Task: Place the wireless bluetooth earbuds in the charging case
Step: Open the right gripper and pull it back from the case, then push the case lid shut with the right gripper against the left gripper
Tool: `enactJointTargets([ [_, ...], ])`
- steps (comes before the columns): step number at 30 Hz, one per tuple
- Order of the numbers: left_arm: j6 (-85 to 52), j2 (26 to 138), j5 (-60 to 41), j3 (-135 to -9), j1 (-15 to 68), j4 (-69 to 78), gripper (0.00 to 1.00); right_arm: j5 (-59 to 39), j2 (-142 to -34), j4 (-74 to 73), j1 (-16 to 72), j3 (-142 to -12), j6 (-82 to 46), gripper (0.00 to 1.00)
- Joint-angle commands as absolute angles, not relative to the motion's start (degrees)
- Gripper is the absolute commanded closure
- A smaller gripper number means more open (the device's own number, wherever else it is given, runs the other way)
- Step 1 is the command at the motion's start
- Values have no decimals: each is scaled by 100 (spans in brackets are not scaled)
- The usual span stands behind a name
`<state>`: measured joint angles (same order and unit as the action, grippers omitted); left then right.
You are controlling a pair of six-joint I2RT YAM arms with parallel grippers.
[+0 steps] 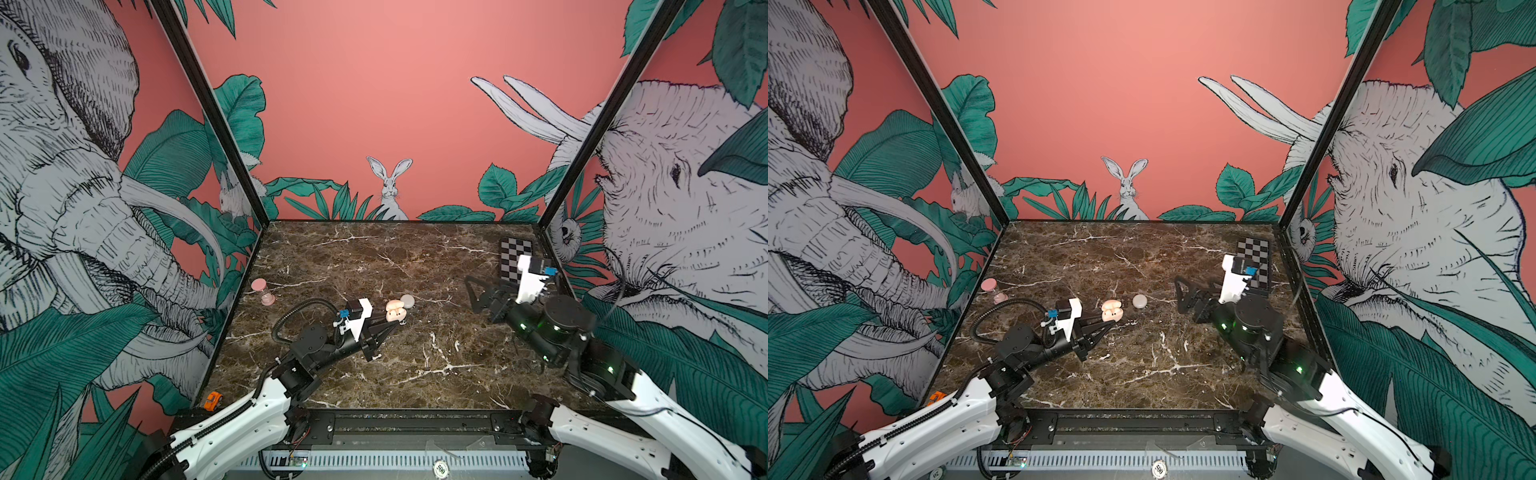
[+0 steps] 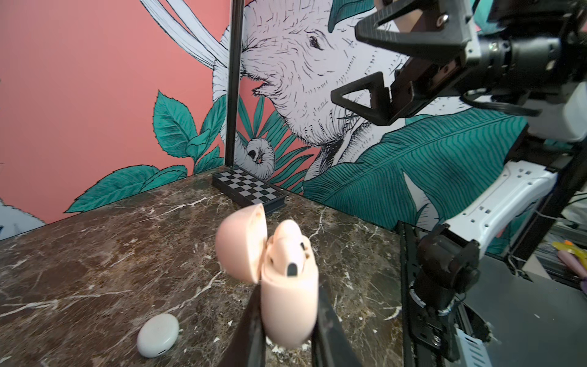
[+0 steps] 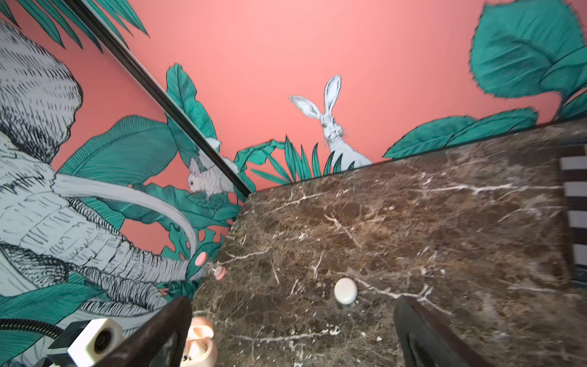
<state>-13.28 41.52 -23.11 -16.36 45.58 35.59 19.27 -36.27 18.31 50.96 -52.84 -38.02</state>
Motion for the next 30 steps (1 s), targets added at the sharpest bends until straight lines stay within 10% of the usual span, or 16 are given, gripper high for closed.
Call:
enactJointTargets([
  [1, -1569, 4220, -2831, -1760, 4535, 3851, 100, 1630, -3347, 1582, 4975, -5124, -3279, 2],
  [14, -2189, 4400, -3401, -1776, 4537, 4272, 100, -2928, -4702, 555, 4812, -5300, -3834, 2],
  [30, -2475, 4587, -3756, -1767, 4539, 4556, 100, -3758, -5546, -123, 4809, -5040, -4428, 2],
])
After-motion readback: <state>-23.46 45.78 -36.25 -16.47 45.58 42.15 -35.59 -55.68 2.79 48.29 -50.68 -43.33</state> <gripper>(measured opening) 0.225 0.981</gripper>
